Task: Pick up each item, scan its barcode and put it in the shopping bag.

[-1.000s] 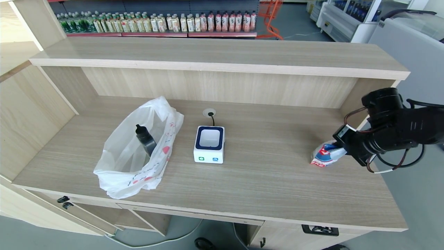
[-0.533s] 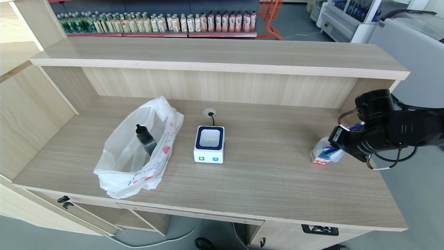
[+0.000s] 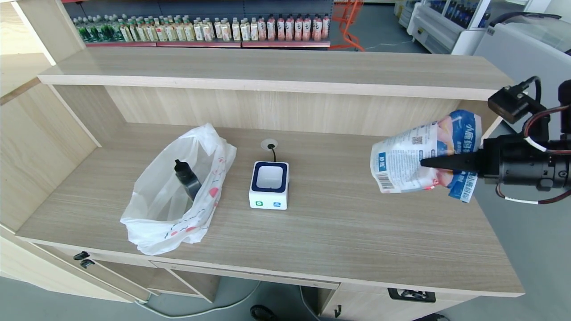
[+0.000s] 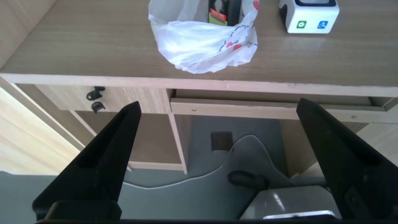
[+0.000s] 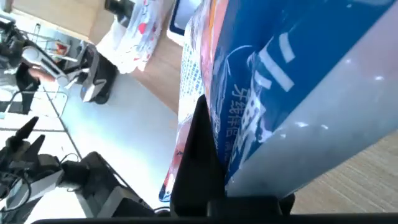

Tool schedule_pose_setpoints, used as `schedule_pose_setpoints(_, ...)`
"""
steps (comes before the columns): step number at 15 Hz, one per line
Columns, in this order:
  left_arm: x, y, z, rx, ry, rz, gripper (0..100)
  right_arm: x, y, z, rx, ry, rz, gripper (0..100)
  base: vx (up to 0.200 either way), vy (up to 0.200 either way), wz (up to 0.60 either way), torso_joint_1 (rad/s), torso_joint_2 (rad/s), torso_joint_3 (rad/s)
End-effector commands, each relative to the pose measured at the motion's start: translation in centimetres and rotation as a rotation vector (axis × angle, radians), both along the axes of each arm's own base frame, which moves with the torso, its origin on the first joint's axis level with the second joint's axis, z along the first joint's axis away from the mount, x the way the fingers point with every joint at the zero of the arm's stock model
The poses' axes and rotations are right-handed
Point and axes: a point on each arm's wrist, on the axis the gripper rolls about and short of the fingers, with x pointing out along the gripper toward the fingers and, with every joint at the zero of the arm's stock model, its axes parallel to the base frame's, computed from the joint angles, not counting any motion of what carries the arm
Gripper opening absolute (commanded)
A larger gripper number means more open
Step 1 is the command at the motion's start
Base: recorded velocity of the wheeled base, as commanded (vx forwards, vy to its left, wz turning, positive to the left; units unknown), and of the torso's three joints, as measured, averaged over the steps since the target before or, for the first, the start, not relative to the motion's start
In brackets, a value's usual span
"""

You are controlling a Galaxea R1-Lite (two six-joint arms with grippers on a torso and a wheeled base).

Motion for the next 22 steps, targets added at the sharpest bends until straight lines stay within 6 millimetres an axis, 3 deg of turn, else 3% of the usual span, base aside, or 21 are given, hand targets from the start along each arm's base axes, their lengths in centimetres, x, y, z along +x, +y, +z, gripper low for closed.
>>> schedule_pose_setpoints(1,0.0,0.0,0.0,0.000,0.002,0.000,100,-1.8,1.0,0.6,0.063,-0.022,0.172,0,0.000,0.000,0.00,0.000,0.00,0.000)
schedule_pose_setpoints(4,0.0,0.0,0.0,0.000,0.002,0.000,100,-2.5,2.3,-0.2,0.111,0.020,0.322,0,0.000,0.000,0.00,0.000,0.00,0.000)
schedule_pose_setpoints(6,0.0,0.0,0.0,0.000,0.002,0.000,100,-4.1,3.2,-1.2,0.141,0.133,0.412,0,0.000,0.000,0.00,0.000,0.00,0.000)
schedule_pose_setpoints(9,0.0,0.0,0.0,0.000,0.002,0.000,100,-5.0,3.4,-0.8,0.197,0.150,0.520,0,0.000,0.000,0.00,0.000,0.00,0.000)
schedule_pose_setpoints(16,0.0,0.0,0.0,0.000,0.002,0.000,100,-7.4,3.1,0.6,0.302,0.274,0.611,0,0.000,0.000,0.00,0.000,0.00,0.000)
schedule_pose_setpoints(22,0.0,0.0,0.0,0.000,0.002,0.000,100,-7.6,3.5,0.4,0.302,0.296,0.626,0,0.000,0.000,0.00,0.000,0.00,0.000)
